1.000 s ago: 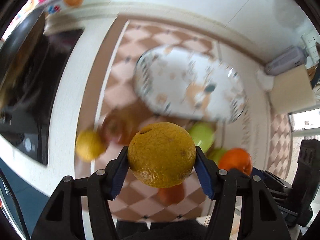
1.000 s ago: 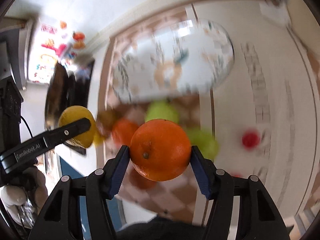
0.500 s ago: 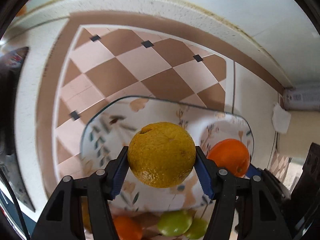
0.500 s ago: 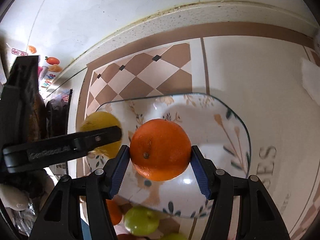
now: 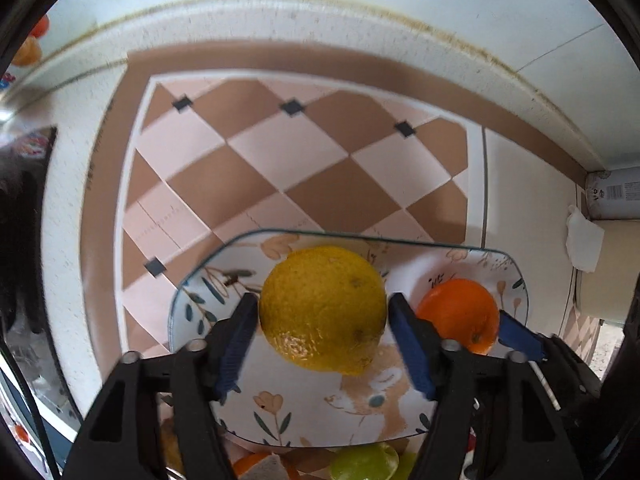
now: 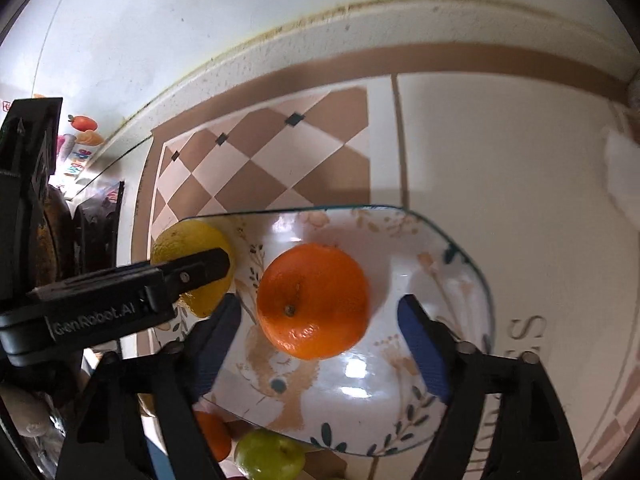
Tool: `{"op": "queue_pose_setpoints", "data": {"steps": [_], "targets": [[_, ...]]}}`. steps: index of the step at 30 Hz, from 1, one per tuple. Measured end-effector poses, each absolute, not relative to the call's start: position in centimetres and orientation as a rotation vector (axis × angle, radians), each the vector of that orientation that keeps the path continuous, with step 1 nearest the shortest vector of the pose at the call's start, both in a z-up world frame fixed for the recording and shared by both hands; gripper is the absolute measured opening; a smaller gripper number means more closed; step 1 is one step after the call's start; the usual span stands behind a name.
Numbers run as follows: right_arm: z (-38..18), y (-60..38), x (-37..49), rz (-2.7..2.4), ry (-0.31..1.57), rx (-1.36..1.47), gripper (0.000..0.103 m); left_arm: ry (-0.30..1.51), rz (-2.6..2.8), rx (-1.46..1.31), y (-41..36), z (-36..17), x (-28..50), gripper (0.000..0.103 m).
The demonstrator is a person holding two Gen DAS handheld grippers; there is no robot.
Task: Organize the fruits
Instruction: 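Place the lemon on the floral plate with the left tool while the right places the orange, then grasp the dark red fruit with the left tool while the right grasps a green apple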
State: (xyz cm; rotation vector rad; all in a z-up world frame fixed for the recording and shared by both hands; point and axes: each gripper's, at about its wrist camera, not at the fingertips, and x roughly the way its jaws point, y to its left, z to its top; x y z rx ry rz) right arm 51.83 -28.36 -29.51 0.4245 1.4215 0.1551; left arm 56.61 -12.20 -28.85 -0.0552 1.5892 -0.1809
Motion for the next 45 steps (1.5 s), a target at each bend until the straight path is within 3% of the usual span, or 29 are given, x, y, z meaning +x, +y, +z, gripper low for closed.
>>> {"op": "queue_pose_setpoints", "data": {"steps": [7,10,21,45], "targets": [[-26.2,-28.3,49.7,-0.009,1.405,0.22,0.089,1.519,-0.177,-0.006,-10.8,-26.0,55.7,0.091],[-25.1,-28.0,48.0,-0.077,1.389,0.138,0.094,1.483,-0.144,0.03,-9.3,-24.5,53.8,0.091],[-21.5,-26.0,41.8,-0.123,1.34,0.122,0.094,1.325,-0.077,0.119,-7.7,-20.0,45.9,0.091],[-7.9,-23.2,29.1,-0.045,1.154,0.197,0.094,1.126,-0.159,0.102,-6.3,-8.4,33.4,0.091]]}}
